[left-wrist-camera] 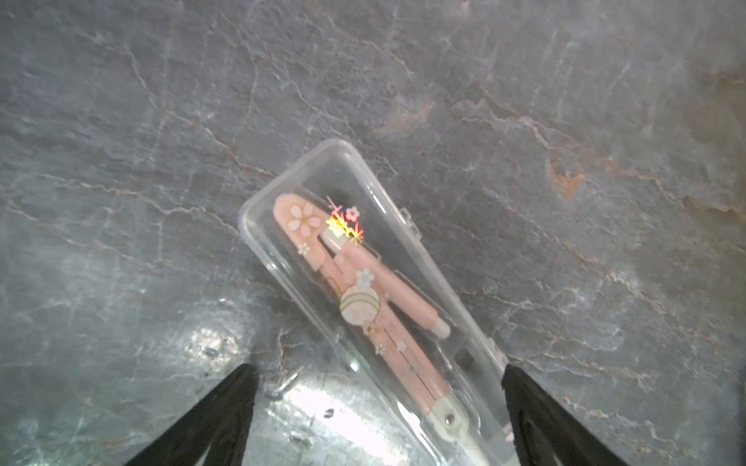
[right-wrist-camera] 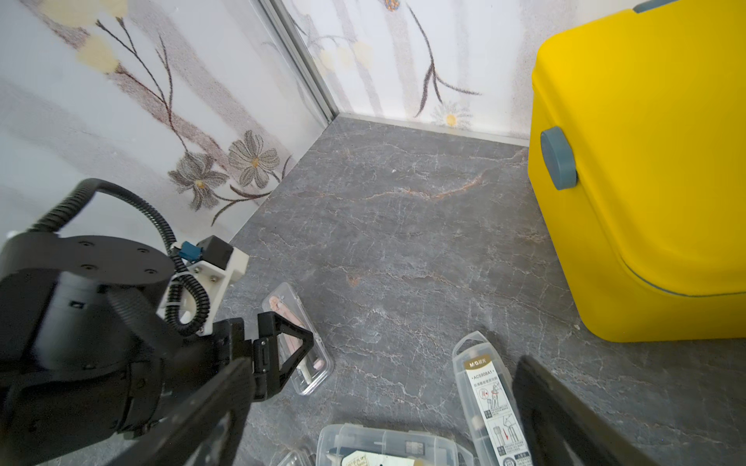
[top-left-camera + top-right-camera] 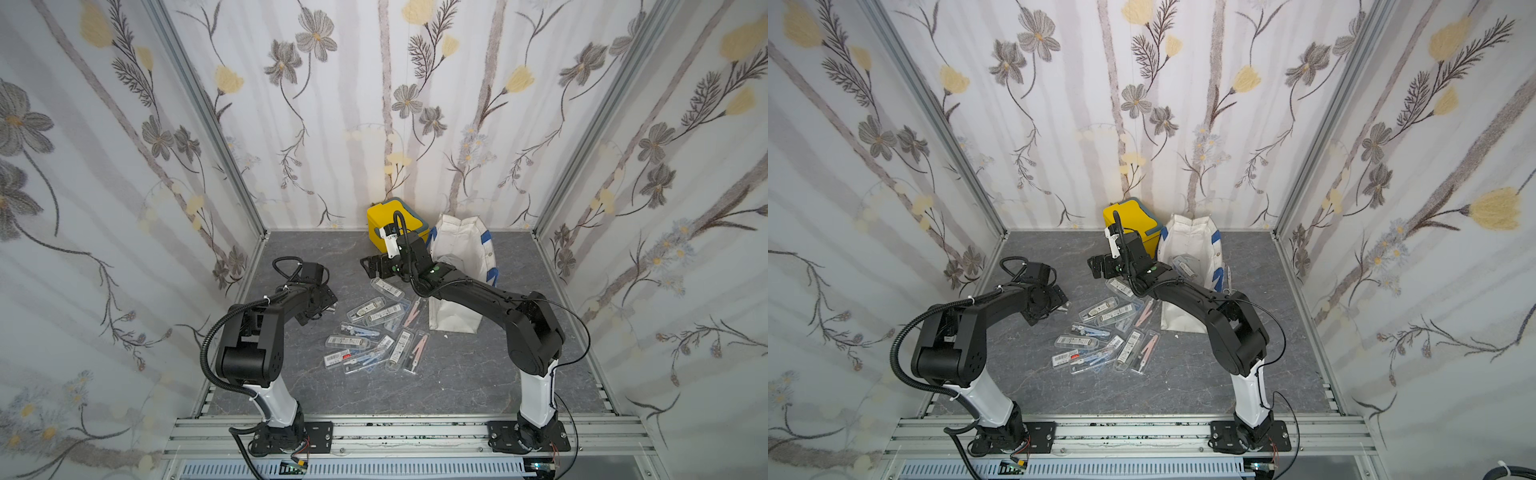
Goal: Put the compass set into the canvas bag
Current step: Pick up the compass set at the center of the board.
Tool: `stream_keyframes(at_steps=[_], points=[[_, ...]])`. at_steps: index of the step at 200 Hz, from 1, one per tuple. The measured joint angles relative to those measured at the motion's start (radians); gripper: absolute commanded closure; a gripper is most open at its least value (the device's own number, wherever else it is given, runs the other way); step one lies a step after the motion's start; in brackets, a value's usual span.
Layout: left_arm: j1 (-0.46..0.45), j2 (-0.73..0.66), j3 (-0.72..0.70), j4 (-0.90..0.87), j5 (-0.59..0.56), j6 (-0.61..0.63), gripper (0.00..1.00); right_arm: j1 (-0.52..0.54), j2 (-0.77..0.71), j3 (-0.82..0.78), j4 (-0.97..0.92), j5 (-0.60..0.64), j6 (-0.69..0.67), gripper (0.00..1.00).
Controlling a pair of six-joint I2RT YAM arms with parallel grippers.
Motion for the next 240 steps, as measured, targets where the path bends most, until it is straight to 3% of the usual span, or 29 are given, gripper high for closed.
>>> stream_keyframes(at_steps=[94, 123, 199, 240], points=[[0.014, 0.142, 0.143, -0.022, -0.095, 0.042, 0.17, 0.0, -0.018, -0.017, 0.014, -0.003, -0.02, 0.01], [0.013, 0.191, 0.184, -0.066, -0.166, 0.092, 0.28, 0.0, -0.027, -0.023, 0.022, -0.003, -0.026, 0.0], [0.003, 0.238, 0.228, -0.055, -0.185, 0.133, 0.51, 0.0, -0.03, -0.025, 0.029, -0.003, -0.03, 0.01], [0.002, 0.219, 0.206, -0.019, -0.185, 0.151, 0.56, 0.0, -0.03, -0.025, 0.029, -0.018, -0.03, 0.0]])
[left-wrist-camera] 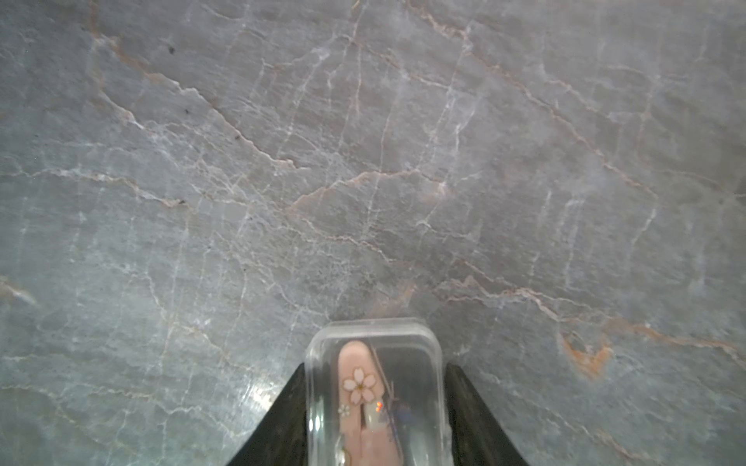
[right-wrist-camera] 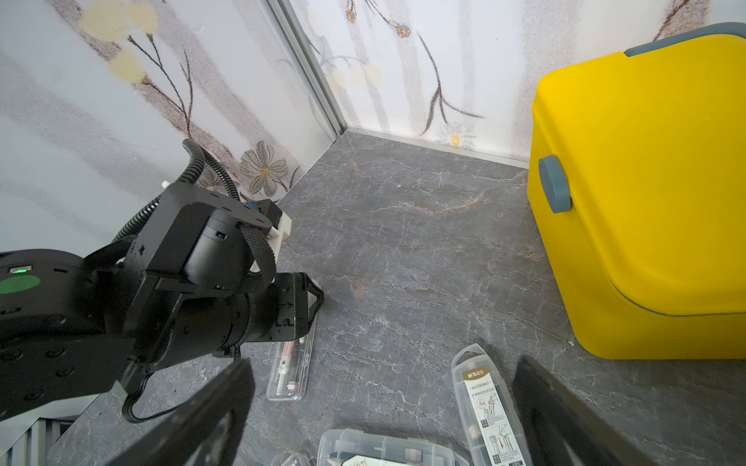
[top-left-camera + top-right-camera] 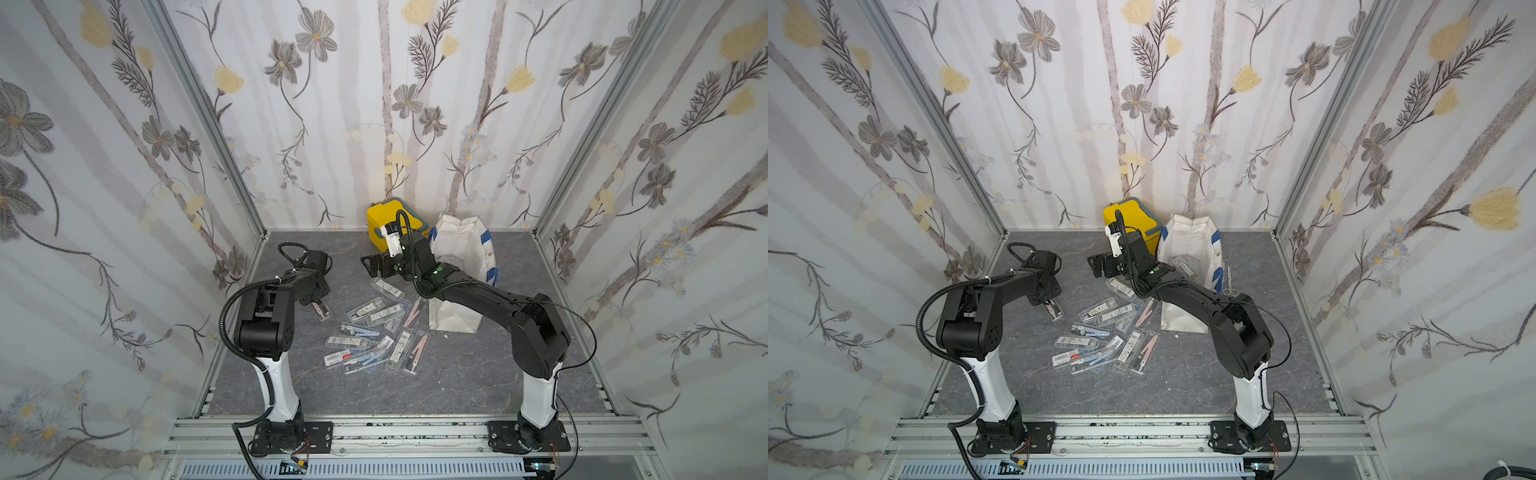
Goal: Put the compass set into the canvas bag
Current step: Pick up the compass set at the center of the board.
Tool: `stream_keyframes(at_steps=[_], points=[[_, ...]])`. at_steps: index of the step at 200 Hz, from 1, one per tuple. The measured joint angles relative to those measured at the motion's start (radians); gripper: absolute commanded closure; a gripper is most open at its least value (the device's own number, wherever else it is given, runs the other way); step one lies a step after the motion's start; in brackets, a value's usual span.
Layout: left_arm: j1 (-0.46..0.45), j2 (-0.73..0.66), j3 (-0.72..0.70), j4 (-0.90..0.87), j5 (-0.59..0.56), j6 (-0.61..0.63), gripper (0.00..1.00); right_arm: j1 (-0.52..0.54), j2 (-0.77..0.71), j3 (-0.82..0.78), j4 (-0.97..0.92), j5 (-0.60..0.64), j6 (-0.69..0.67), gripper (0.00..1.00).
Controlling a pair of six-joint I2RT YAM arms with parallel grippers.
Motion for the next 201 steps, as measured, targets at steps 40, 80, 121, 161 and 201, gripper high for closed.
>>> stream_keyframes(at_steps=[40, 80, 121, 161, 201], points=[[-0.001, -0.032, -0.043, 0.043, 0.011, 0.019, 0.59, 0.012, 0.019, 0.016, -0.003, -0.013, -0.02, 0.0], [-0.001, -0.086, -0.076, 0.006, 0.074, 0.023, 0.6, 0.053, 0.066, 0.049, -0.034, -0.027, -0.06, 0.0], [-0.002, -0.156, -0.107, 0.007, 0.164, 0.023, 0.6, 0.055, 0.091, 0.008, -0.037, -0.039, -0.076, 0.0], [-0.002, -0.196, -0.127, 0.037, 0.215, 0.021, 0.61, 0.061, 0.103, -0.033, -0.037, -0.114, -0.086, 0.0], [-0.002, -0.235, -0.154, 0.084, 0.245, 0.008, 0.61, 0.074, 0.122, -0.033, 0.003, -0.211, -0.054, 0.06]])
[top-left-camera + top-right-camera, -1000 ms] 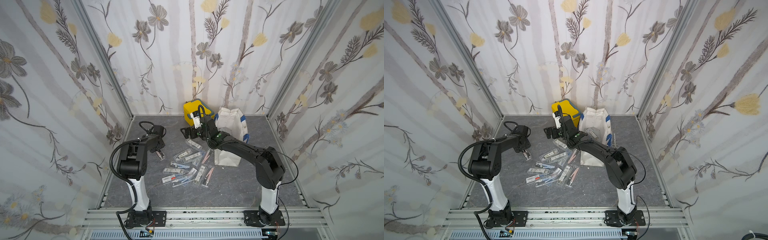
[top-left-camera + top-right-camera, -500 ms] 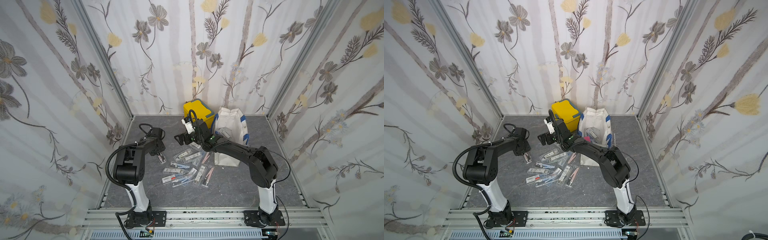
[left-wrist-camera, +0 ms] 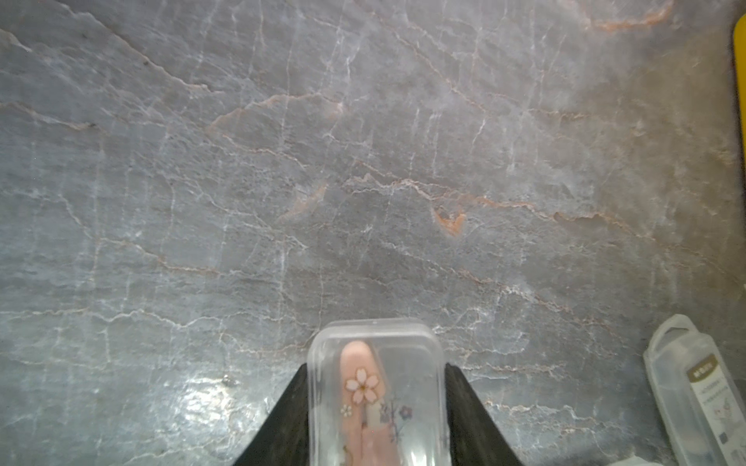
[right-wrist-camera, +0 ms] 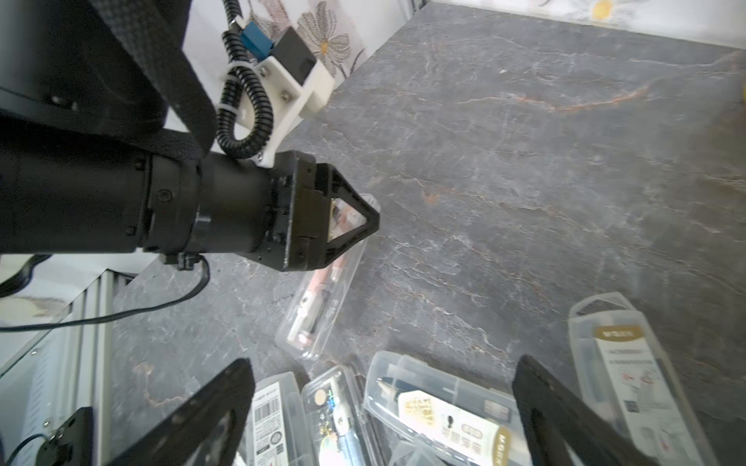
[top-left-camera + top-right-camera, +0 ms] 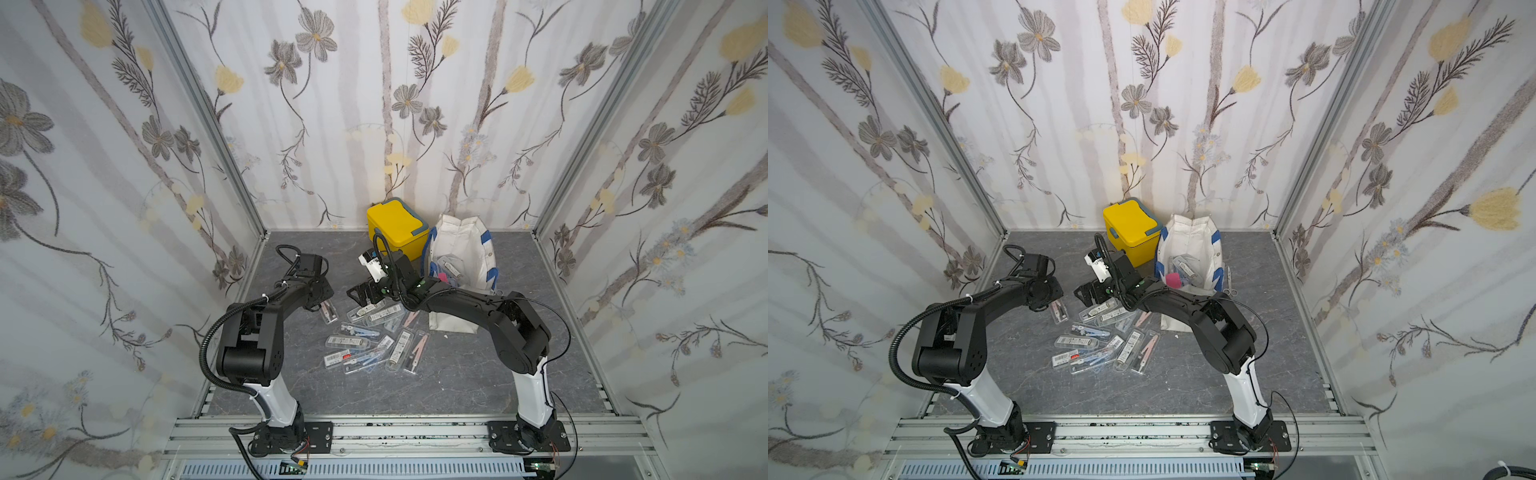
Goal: Put the compass set into the canvas bag
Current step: Pick up the compass set at the center of the board.
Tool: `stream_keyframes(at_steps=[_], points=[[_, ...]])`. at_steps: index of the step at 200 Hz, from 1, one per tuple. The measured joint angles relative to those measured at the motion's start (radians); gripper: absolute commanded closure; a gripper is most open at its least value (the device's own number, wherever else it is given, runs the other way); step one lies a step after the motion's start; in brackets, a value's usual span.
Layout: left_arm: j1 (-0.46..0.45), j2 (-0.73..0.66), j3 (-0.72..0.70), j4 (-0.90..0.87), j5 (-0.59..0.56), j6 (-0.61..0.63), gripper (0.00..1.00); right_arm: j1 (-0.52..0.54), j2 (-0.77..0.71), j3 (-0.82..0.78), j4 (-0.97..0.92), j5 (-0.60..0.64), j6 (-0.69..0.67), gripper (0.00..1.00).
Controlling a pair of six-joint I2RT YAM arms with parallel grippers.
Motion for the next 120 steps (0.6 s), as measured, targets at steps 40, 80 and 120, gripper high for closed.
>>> stream_keyframes(at_steps=[40, 80, 120], points=[[0.0, -0.034, -0.006, 0.032, 0.037, -0.006, 0.61, -0.002, 0.052, 0.027, 0.041, -0.108, 0.11, 0.14], [0.0, -0.062, -0.006, 0.042, 0.051, -0.017, 0.61, -0.002, 0.108, 0.066, 0.074, -0.194, 0.21, 0.25], [0.0, -0.093, -0.019, 0.067, 0.072, -0.028, 0.61, 0.034, 0.167, 0.117, 0.087, -0.234, 0.279, 0.35]])
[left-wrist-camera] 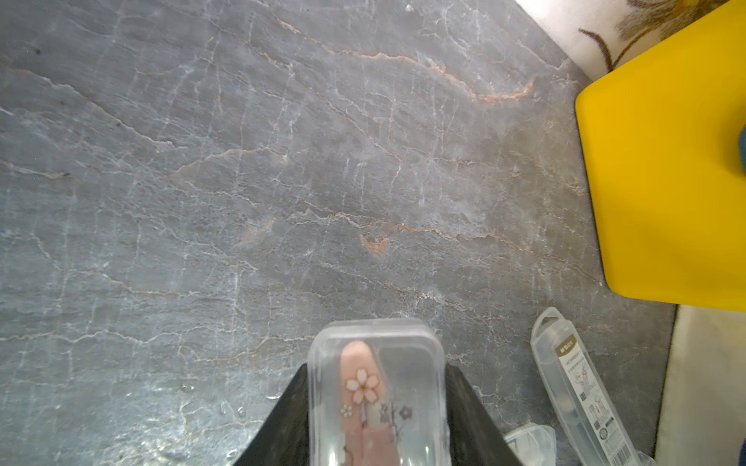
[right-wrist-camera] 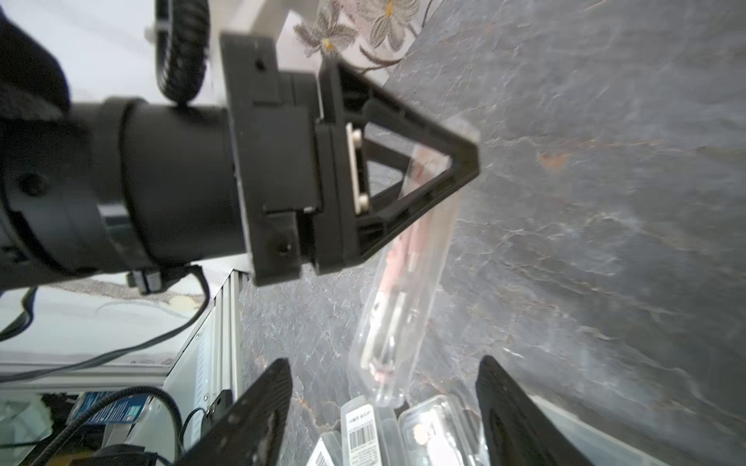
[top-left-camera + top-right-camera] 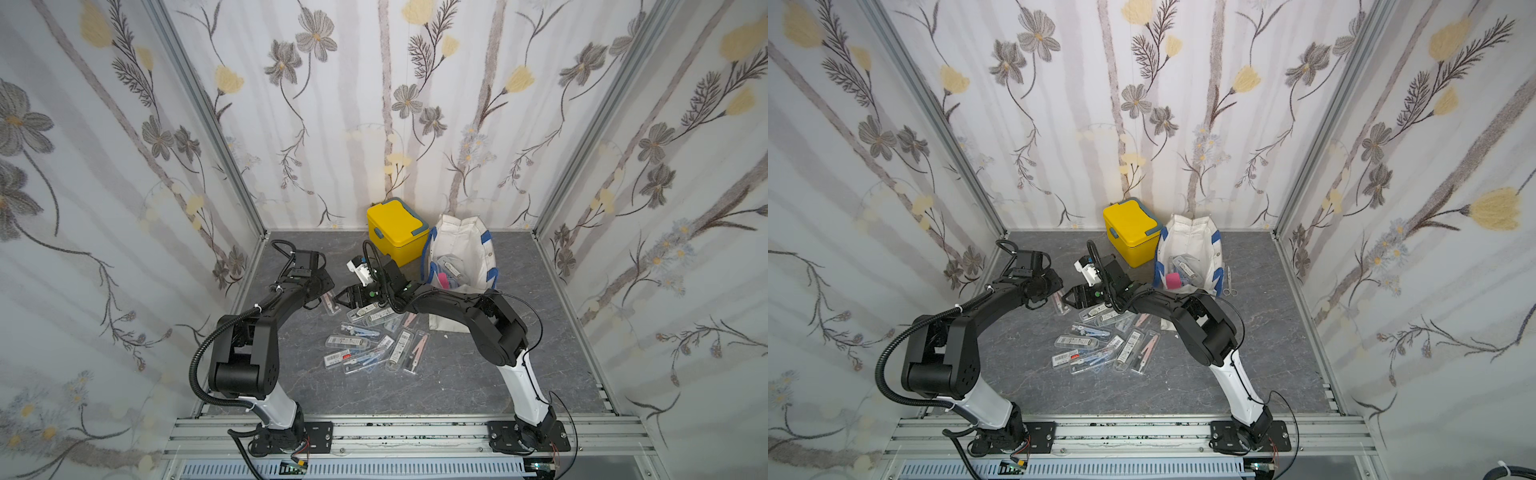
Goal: Put the compass set into the canvas bag
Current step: Pick up the compass set at the center of the board.
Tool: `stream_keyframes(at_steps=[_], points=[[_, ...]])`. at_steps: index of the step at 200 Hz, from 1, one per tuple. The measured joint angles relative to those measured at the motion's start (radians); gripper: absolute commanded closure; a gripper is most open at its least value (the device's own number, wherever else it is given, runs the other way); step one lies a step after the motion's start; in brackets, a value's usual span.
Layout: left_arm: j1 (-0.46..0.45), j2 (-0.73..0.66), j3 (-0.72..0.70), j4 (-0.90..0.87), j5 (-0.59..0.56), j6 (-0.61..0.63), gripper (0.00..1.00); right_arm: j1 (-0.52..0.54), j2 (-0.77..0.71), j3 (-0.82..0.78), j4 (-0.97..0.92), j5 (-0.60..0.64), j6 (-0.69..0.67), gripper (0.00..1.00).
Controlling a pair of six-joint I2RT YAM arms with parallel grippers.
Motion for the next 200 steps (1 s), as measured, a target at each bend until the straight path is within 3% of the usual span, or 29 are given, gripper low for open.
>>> stream_keyframes(at_steps=[69, 108, 200], points=[[-0.002, -0.063, -0.055, 0.024, 0.025, -0.003, 0.61, 0.002, 0.081, 0.054, 0.057, -0.042, 0.107, 0.42], [-0.002, -0.083, -0.066, 0.033, 0.026, -0.003, 0.61, 0.004, 0.117, 0.09, 0.074, -0.056, 0.147, 0.54], [-0.002, -0.109, -0.085, 0.041, 0.016, -0.003, 0.61, 0.016, 0.147, 0.125, 0.103, -0.069, 0.21, 0.68]])
